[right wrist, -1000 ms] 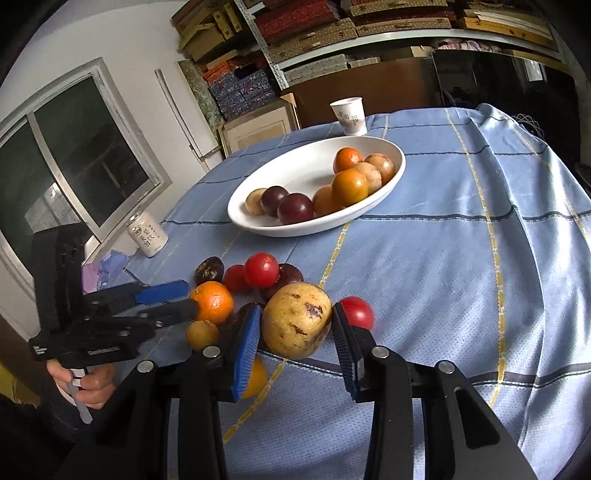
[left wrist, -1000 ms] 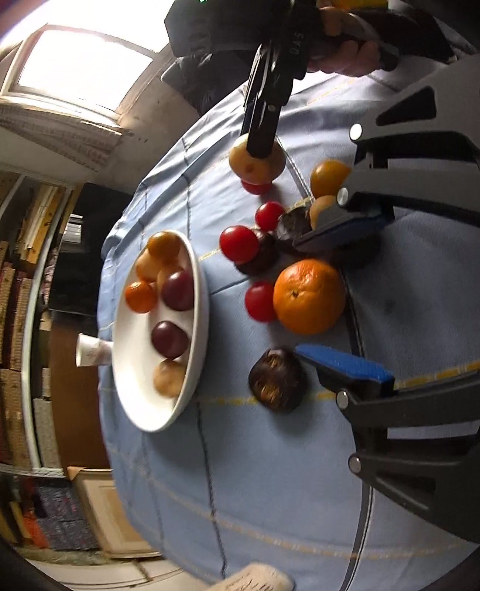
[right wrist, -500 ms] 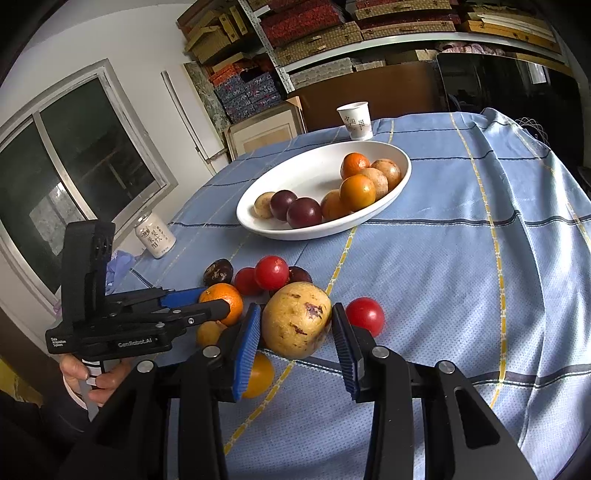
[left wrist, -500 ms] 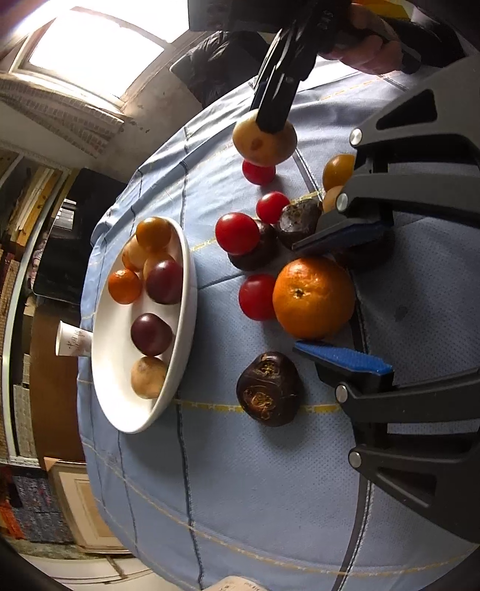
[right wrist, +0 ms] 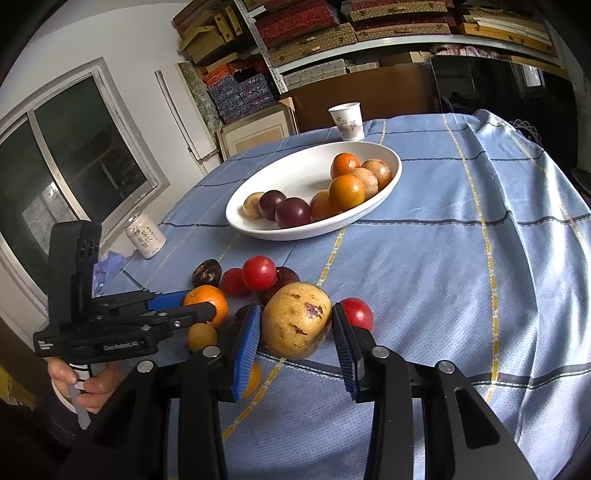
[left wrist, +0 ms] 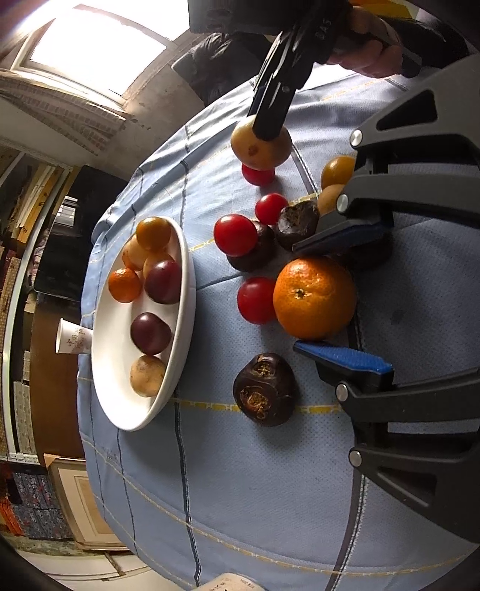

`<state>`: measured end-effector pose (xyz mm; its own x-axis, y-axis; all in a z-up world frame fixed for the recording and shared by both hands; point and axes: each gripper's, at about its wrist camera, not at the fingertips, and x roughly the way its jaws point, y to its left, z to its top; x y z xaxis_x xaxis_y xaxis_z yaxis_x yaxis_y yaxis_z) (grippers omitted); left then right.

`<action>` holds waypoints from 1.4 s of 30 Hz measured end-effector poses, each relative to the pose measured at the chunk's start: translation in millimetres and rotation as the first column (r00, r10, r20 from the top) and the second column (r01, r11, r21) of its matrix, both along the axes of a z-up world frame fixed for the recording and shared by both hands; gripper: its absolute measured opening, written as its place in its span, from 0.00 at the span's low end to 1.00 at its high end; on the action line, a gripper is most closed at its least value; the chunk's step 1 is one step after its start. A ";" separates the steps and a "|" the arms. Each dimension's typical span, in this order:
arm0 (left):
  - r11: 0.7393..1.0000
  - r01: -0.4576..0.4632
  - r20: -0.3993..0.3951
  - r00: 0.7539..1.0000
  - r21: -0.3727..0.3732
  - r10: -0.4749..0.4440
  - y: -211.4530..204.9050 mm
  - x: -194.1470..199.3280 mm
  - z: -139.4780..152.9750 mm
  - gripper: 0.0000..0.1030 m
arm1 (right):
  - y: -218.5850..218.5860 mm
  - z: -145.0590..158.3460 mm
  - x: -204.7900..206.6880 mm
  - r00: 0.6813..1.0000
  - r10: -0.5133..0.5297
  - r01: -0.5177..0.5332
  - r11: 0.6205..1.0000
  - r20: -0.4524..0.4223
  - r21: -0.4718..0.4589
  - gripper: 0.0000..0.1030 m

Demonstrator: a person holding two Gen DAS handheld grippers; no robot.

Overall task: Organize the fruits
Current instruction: 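Close the left tool on the tangerine while the right tool grips the pale speckled fruit, then carry both fruits onto the white plate and open both tools, then move the left tool to the dark brown fruit while the right tool reaches a red tomato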

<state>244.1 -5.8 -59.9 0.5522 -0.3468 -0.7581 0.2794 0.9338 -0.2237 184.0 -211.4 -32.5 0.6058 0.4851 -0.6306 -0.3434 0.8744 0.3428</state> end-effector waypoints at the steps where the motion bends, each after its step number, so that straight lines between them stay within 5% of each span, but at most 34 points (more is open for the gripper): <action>1: 1.000 -0.004 0.010 1.000 -0.003 0.004 1.2 -2.3 2.8 0.45 | -0.6 1.9 -0.4 1.000 0.001 -0.001 1.000 0.017 -0.002 0.39; 6: 0.998 0.032 0.063 0.998 -0.061 -0.028 10.0 -1.1 34.7 0.45 | -4.2 14.8 8.6 0.999 0.000 -0.001 0.999 0.040 0.037 0.39; 13: 1.000 -0.003 0.168 0.986 0.012 0.001 8.5 60.8 74.9 0.45 | 15.8 39.0 64.0 0.995 -0.019 0.016 0.999 0.098 0.036 0.39; 23: 0.988 -0.119 0.112 0.988 0.096 0.108 8.4 154.5 52.9 0.48 | 44.6 23.5 142.9 0.997 -0.018 0.017 1.000 0.075 0.017 0.41; 25: 0.987 -0.138 0.125 0.984 0.082 0.127 14.0 151.2 58.9 0.77 | 44.7 28.2 142.6 0.995 -0.016 0.014 1.000 0.096 0.018 0.51; 27: 0.984 -0.159 0.184 0.973 0.081 0.142 19.9 135.8 71.1 0.85 | 39.3 38.8 132.9 0.991 -0.013 0.009 1.000 0.131 0.026 0.51; 33: 0.981 -0.187 0.272 0.948 0.049 0.167 42.1 65.6 90.7 0.93 | 25.8 43.0 89.1 0.988 0.032 -0.036 0.999 0.149 0.023 0.51; 38: 0.969 -0.247 0.252 0.940 0.033 0.231 54.6 23.6 61.7 0.95 | 34.3 27.5 53.2 0.986 0.059 -0.055 0.998 0.155 -0.030 0.51; 42: 0.945 -0.312 0.224 0.932 0.097 0.284 59.4 10.3 41.7 0.95 | 45.3 20.2 38.0 0.985 0.097 -0.089 0.994 0.146 -0.058 0.51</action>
<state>254.4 53.6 -18.2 0.7622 -0.0496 -0.6454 0.0107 0.9979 -0.0642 222.0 -166.2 -12.3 0.6480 0.5130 -0.5630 -0.4677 0.8514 0.2375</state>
